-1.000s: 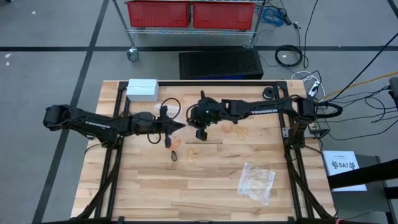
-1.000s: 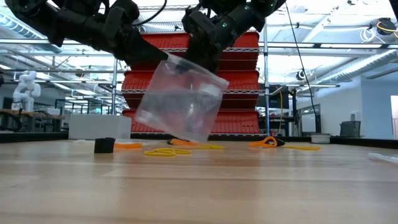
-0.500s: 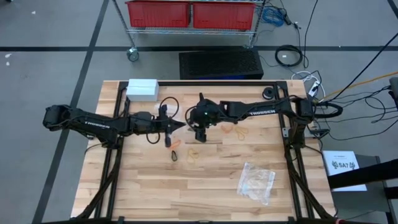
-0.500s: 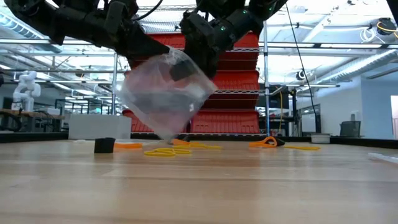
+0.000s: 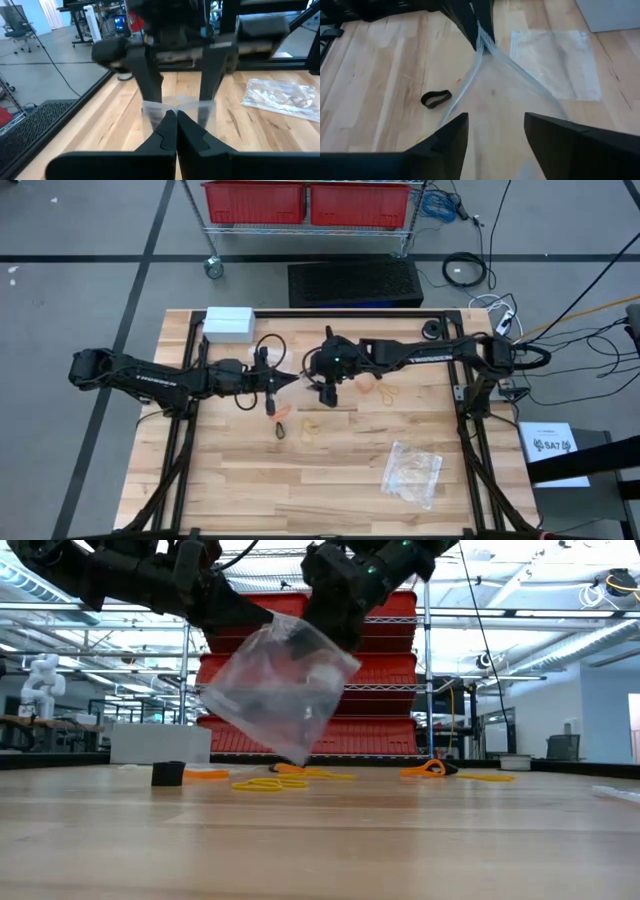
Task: Sort rubber bands
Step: Open the top zip lock bag, then put the top right orange rubber band into the top zip lock bag
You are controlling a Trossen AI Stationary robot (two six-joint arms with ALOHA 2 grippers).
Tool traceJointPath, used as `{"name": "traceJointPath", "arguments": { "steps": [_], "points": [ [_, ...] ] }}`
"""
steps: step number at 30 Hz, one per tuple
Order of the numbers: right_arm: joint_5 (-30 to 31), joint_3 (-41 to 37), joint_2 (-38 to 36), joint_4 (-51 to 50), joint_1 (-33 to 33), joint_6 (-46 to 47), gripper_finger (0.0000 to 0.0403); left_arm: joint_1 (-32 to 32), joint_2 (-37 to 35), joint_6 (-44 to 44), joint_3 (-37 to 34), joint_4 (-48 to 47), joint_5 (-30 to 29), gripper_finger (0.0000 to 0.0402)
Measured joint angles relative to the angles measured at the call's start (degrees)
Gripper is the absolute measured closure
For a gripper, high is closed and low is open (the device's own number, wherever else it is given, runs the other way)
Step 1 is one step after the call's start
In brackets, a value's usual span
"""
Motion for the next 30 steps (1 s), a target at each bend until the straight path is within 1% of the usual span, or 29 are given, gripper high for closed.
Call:
{"name": "traceJointPath", "arguments": {
  "steps": [13,16,19,21,24,28,30],
  "points": [
    [0.48,0.00,-9.37,-5.18,-0.01,-4.07,0.0209,1.42,1.70,-0.02,-0.02,-0.25,-0.01,0.0401],
    [1.11,0.02,-11.44,-10.44,-0.52,-5.98,0.0209,1.44,1.66,0.00,-0.02,-0.86,-0.01,0.0401],
    [2.32,-0.26,-11.42,-19.73,-1.42,-6.14,0.0208,1.44,1.05,0.00,-0.09,-1.89,-0.12,0.0401],
    [2.21,-2.83,-11.04,-21.82,-2.03,-4.96,0.0208,1.44,0.62,0.02,-0.09,-2.57,-0.14,0.0401],
    [1.93,-9.74,-10.94,-20.02,-2.60,-3.56,0.0208,1.45,0.42,0.07,-0.09,-2.34,-0.27,0.0401],
    [2.49,-19.37,-10.88,-12.79,-3.61,-2.03,0.0208,1.44,0.42,0.07,-0.09,-2.36,-0.32,0.0401],
    [4.55,-23.49,-10.86,-8.28,-3.93,-1.49,0.0208,1.44,0.42,0.07,-0.09,-2.42,-0.32,0.0401]
  ]
}}
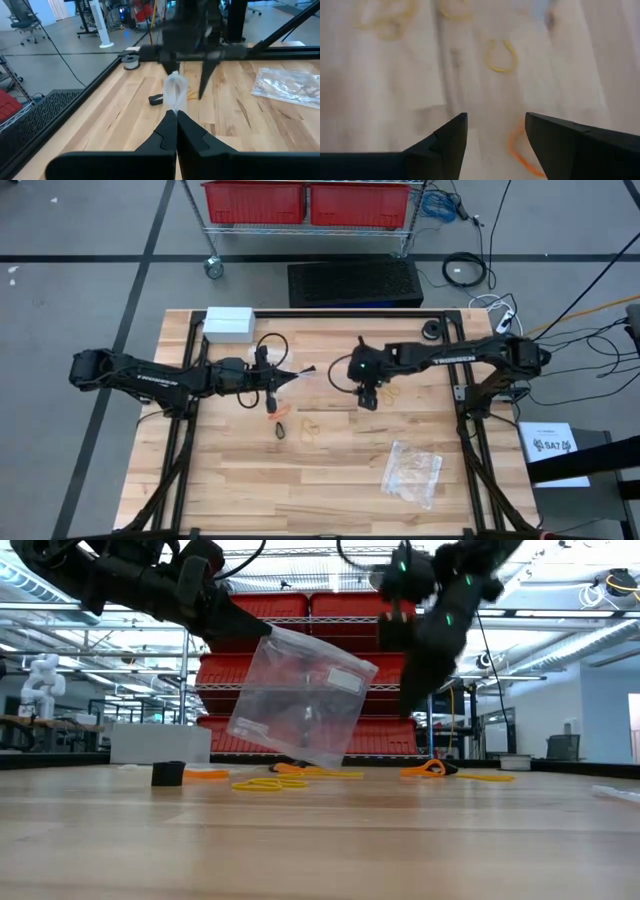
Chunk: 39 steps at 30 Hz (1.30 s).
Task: Sort rubber bands
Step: Put the top right orange rubber band into the top zip lock bag
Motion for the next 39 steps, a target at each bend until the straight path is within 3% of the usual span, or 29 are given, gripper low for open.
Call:
{"name": "traceJointPath", "arguments": {
  "steps": [7,21,25,31,39],
  "points": [
    [6.53,-6.63,0.00,5.62,-0.15,2.89,0.0208,0.00,0.00,0.00,0.00,0.03,0.00,0.0401],
    [7.41,-7.60,7.22,8.41,-0.57,6.91,0.0213,0.00,0.00,-0.09,0.00,-0.01,0.00,0.0401],
    [7.14,-7.60,6.86,8.44,-0.20,8.46,0.0261,0.00,0.00,-0.08,0.00,-0.01,0.00,0.0401],
    [4.53,-6.45,5.35,6.98,2.35,8.11,0.0389,0.00,0.00,-0.07,0.00,-0.08,0.00,0.0401],
    [3.12,1.58,2.09,6.37,6.12,4.40,0.0400,0.00,0.00,-0.07,0.01,-0.25,-0.02,0.0401]
  ]
}}
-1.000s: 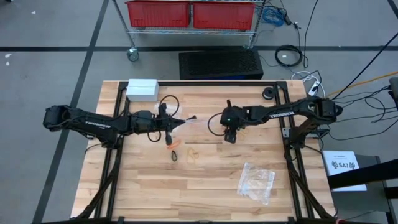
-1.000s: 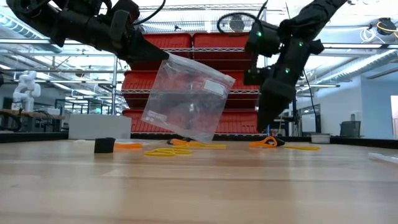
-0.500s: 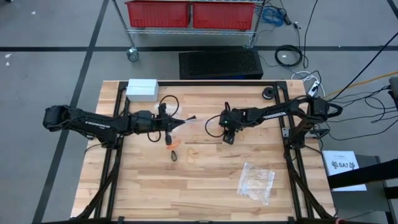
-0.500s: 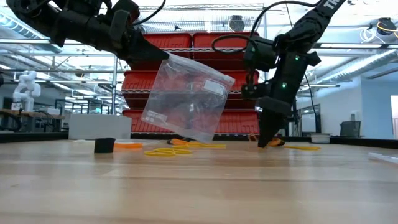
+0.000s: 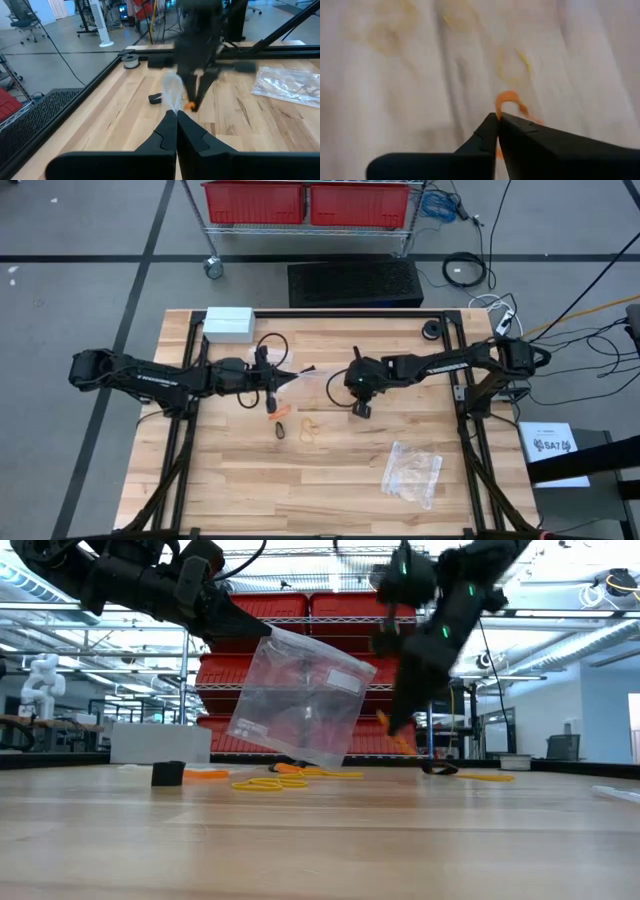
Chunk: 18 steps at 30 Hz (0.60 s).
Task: Sort rubber bands
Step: Put the top right orange rubber band into the top zip lock bag
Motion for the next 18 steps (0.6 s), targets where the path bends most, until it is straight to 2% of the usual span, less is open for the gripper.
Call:
{"name": "traceJointPath", "arguments": {
  "steps": [5,10,13,18],
  "points": [
    [0.73,8.90,-0.84,-0.31,2.12,-5.23,0.0401,0.00,-0.02,-0.05,0.02,-1.16,-0.03,0.0401],
    [7.63,16.61,-0.97,0.05,3.23,-13.91,0.0402,0.00,-0.02,-0.02,0.00,-1.42,-0.03,0.0401],
    [10.14,18.65,-0.84,0.48,2.51,-17.89,0.0402,0.00,-0.02,-0.02,0.02,-1.40,-0.03,0.0401],
    [9.17,18.94,1.50,1.50,1.32,-20.47,0.0402,0.00,-0.02,-0.02,0.01,-1.34,-0.03,0.0401]
  ]
}}
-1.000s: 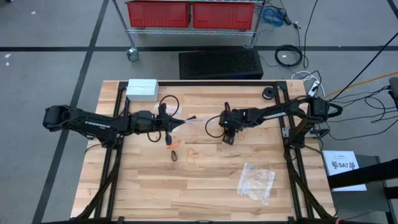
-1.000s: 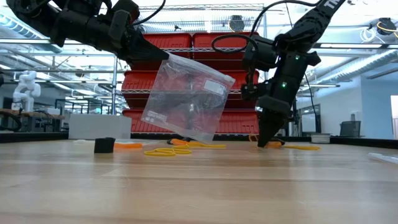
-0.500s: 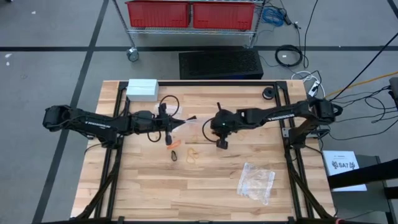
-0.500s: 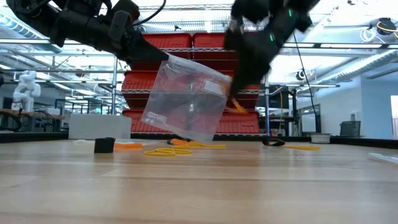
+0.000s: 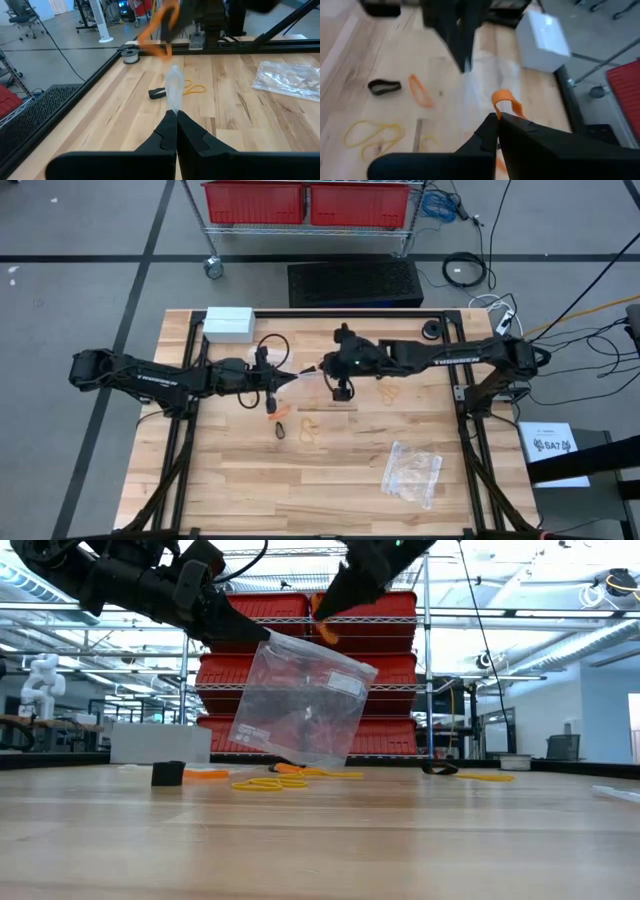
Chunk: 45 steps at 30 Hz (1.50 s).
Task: Sort rubber bands
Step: Put the top right orange rubber band into the top zip lock bag
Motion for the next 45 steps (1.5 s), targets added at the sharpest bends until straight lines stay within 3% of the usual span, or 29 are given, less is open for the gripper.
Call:
{"name": "traceJointPath", "arguments": {
  "steps": [27,31,39,45],
  "points": [
    [-0.34,-0.04,7.95,-0.66,-1.78,6.33,0.0401,0.00,0.00,-1.51,0.00,1.60,-1.03,0.0401],
    [-3.10,-0.02,7.98,-1.36,-2.62,7.82,0.0370,0.00,0.00,-1.51,0.00,1.57,-0.92,0.0401],
    [-6.05,3.21,7.97,-4.18,-1.96,8.78,0.0262,0.04,0.00,-1.60,0.00,1.47,-2.99,0.0401],
    [-6.12,8.01,7.93,-7.35,-1.26,8.22,0.0249,0.01,0.19,-2.66,0.00,1.37,-3.52,0.0401]
  ]
}}
